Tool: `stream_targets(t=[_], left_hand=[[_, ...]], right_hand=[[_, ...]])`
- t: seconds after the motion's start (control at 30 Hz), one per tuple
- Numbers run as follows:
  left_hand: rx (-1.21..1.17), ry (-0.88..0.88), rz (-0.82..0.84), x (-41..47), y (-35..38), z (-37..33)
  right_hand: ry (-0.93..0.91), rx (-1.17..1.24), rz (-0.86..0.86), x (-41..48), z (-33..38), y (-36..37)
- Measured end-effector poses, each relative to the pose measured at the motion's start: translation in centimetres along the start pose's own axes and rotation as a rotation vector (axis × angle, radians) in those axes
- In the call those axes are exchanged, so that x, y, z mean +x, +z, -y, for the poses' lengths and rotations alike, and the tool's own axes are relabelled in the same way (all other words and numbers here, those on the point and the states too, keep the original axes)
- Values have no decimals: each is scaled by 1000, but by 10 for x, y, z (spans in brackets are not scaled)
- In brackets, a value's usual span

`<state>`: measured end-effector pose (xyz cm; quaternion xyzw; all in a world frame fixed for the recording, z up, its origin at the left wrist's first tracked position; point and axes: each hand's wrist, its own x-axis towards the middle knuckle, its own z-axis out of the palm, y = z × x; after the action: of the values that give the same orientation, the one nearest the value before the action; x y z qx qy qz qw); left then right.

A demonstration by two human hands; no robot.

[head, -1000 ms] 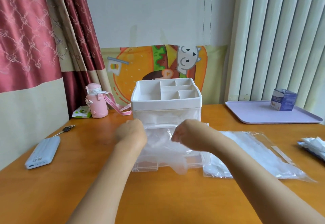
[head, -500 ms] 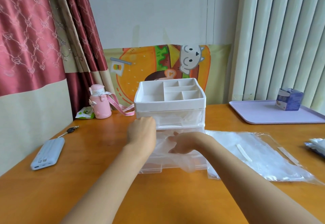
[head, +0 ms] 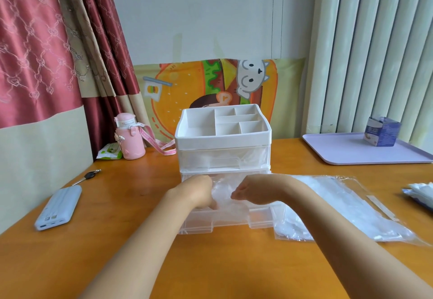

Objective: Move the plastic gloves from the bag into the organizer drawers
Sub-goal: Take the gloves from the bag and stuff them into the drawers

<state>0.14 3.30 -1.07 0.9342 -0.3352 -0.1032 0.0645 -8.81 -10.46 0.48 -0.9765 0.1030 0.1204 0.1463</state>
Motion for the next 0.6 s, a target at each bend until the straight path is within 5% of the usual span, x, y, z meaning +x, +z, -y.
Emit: stream_targets(t=[0.23,0.6], left_hand=[[-117,77,-150,-5,-1,-7],[179,-7,239,15,4,-12]], right_hand=[[-27,-83,102,11,6,3],[-33,-49,-6,22,7,16]])
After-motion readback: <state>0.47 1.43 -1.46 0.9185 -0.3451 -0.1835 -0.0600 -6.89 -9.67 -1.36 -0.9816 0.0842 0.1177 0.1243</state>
